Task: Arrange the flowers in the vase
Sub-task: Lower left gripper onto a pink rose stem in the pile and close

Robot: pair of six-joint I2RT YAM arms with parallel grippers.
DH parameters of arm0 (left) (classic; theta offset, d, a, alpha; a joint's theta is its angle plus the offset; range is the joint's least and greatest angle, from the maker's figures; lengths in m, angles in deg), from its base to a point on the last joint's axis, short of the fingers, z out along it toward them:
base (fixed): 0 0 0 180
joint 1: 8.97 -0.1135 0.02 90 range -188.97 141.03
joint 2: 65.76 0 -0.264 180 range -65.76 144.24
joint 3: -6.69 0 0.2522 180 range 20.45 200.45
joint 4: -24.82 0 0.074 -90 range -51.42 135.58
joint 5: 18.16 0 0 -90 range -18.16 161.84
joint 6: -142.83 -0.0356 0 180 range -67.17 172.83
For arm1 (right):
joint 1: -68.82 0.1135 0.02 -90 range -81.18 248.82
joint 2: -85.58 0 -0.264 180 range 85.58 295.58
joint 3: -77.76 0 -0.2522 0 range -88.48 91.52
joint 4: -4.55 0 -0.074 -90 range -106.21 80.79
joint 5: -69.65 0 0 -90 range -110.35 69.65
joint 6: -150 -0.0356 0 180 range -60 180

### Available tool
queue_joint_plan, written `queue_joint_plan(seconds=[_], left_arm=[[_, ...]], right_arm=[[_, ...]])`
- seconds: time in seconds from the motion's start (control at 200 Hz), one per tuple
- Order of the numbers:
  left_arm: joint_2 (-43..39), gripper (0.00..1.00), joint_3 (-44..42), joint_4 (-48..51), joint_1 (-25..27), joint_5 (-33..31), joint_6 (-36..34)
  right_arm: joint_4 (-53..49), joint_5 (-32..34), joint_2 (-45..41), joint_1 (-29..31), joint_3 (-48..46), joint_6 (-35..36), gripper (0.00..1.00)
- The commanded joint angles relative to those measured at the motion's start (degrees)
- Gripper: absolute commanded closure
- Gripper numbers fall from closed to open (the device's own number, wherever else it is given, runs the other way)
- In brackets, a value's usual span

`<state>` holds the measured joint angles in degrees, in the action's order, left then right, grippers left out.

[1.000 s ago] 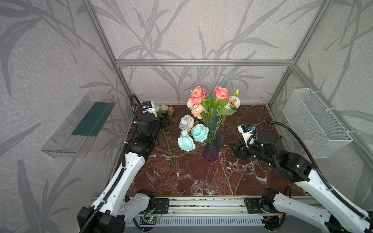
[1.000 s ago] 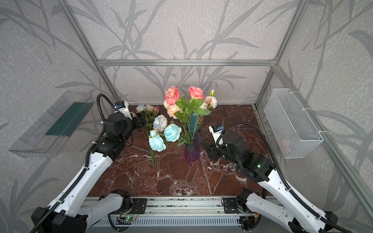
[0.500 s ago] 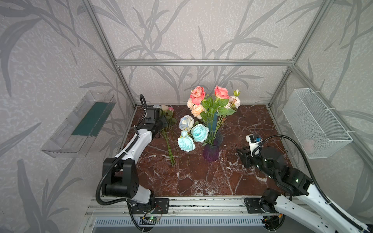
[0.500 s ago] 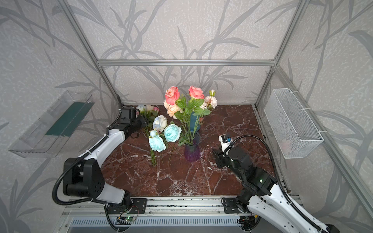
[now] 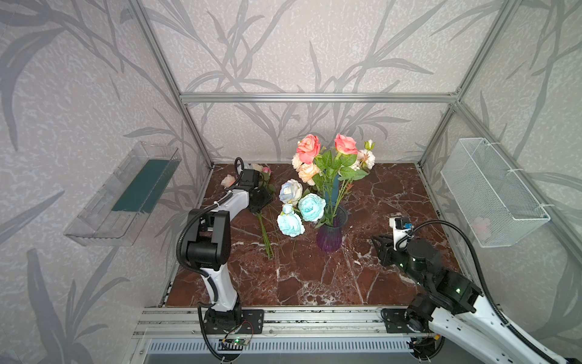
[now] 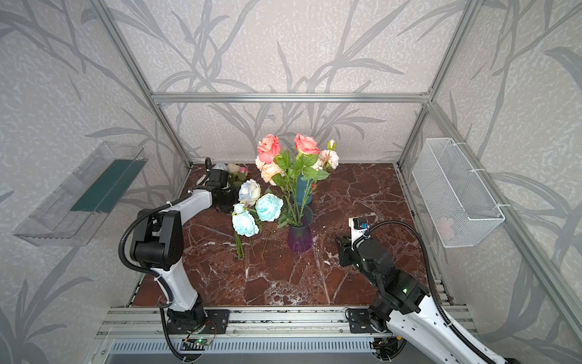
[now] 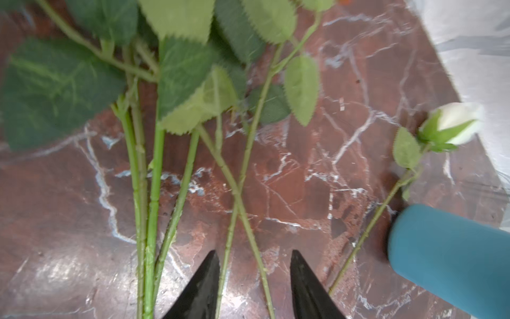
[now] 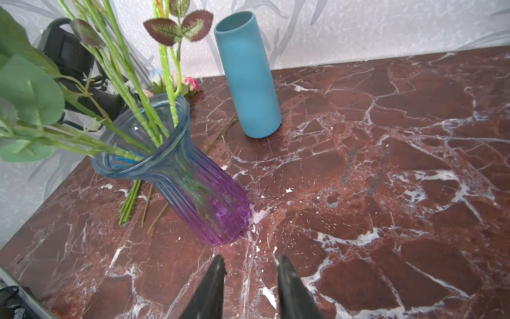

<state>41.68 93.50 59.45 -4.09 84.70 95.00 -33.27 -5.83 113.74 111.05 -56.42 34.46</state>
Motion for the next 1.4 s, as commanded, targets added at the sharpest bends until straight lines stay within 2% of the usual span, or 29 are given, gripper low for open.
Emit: queue_joint_plan(seconds=[0.0, 0.445, 0.73, 0.965, 1.09, 1.21, 1.395], left_arm=[[0.5, 0.59, 0.4, 1.1, 0.4, -2.8, 3.7], [5.0, 0.66, -1.8, -11.5, 0.3, -3.2, 5.3], [5.7, 0.90, -1.6, -12.9, 0.0, -3.4, 5.0], [6.5, 0.95, -1.8, -13.5, -0.6, -2.1, 3.9], [4.4, 0.99, -2.7, -14.0, -0.7, -1.3, 4.3], [0.7, 1.00, -2.7, -12.5, -0.7, -0.8, 3.9], [-6.5, 1.00, 0.2, -4.2, -0.5, -4.7, -1.3]], right_arm=[[2.8, -0.5, 0.5, -0.4, -0.2, -0.5, 0.67], [2.9, -1.2, -1.2, -1.6, -2.2, -0.4, 0.67], [1.0, -2.0, -2.7, -1.8, -2.2, -0.8, 0.67], [0.8, -2.2, -3.1, -1.8, -2.2, -0.8, 0.67], [0.6, -2.2, -3.6, -1.8, -2.2, -0.9, 0.67], [0.8, -2.5, -4.0, -1.9, -2.1, -1.2, 0.67], [1.7, -2.9, -3.9, -1.9, -2.1, -1.7, 0.67]])
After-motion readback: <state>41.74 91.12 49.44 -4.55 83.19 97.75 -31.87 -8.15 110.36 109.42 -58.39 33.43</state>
